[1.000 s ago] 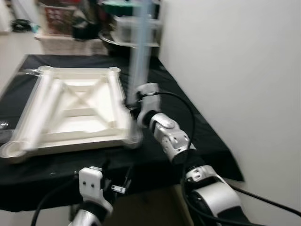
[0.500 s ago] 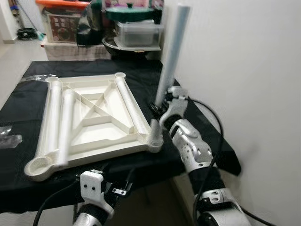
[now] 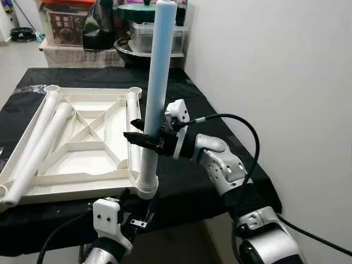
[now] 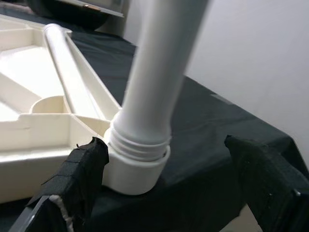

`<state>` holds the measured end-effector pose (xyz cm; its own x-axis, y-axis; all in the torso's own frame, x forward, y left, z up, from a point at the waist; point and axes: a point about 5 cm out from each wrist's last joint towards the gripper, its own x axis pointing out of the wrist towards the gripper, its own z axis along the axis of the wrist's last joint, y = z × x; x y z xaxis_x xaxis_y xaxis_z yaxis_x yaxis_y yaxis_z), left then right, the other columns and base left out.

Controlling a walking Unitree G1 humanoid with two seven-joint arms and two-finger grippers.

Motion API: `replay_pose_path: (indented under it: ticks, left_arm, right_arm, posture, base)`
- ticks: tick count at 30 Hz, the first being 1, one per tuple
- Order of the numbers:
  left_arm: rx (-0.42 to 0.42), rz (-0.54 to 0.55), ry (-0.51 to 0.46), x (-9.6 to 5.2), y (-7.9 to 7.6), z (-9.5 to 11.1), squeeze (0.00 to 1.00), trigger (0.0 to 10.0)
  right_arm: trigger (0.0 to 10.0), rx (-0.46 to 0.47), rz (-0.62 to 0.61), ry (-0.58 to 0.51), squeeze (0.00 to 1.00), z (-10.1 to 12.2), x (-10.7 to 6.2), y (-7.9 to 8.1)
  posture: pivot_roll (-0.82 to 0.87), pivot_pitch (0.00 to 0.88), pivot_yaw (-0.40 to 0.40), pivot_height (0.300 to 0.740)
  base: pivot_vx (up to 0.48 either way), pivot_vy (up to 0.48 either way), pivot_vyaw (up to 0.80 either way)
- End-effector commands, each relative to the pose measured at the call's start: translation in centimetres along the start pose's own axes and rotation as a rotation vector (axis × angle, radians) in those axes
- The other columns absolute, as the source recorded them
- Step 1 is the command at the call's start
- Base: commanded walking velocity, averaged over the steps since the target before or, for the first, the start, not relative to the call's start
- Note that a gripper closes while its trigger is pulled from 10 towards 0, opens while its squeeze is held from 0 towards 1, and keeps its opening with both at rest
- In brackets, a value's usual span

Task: Building children table

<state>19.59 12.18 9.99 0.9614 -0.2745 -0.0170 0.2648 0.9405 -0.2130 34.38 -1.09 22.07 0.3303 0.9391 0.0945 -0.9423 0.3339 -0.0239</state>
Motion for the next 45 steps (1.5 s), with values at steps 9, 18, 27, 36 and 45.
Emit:
replay_pose_path:
  ticks: [9,18,27,36,45]
  left_arm:
    - [-0.012,-0.005,0.016,-0.2,-0.2,-0.4,0.0,10.0]
    - [-0.019,-0.002,0.015,0.0,-0.2,-0.4,0.0,10.0]
    - [-0.021,-0.001,0.011,0.1,-0.1,-0.4,0.0,10.0]
    - [-0.02,-0.001,0.013,-0.1,-0.2,-0.4,0.0,10.0]
    - [-0.016,-0.007,0.021,-0.1,-0.1,-0.5,0.0,10.0]
  right_arm:
    - [0.0,0.236,-1.036,0.224,0.0,-7.6,-4.9,-4.3]
    - [10.0,0.271,-0.588,-0.02,0.18,-3.6,-1.8,-1.9]
    - [10.0,0.049,0.009,-0.02,0.0,-0.8,-2.0,-0.7]
    - [0.0,0.111,-1.229,0.192,0.0,-5.9,-6.0,-6.0]
    - [10.0,0.117,-0.936,0.009,0.0,-4.2,-2.2,-1.4]
  posture:
    - [0.15,0.0,-0.132,0.74]
    - [0.14,0.0,-0.136,0.74]
    - [0.15,0.0,-0.136,0.74]
    - [0.16,0.0,-0.142,0.74]
    - [0.14,0.0,-0.127,0.74]
  base:
    - [0.0,0.0,0.0]
    - [0.0,0.0,0.0]
    - [0.0,0.0,0.0]
    - [0.0,0.0,0.0]
    - [0.0,0.0,0.0]
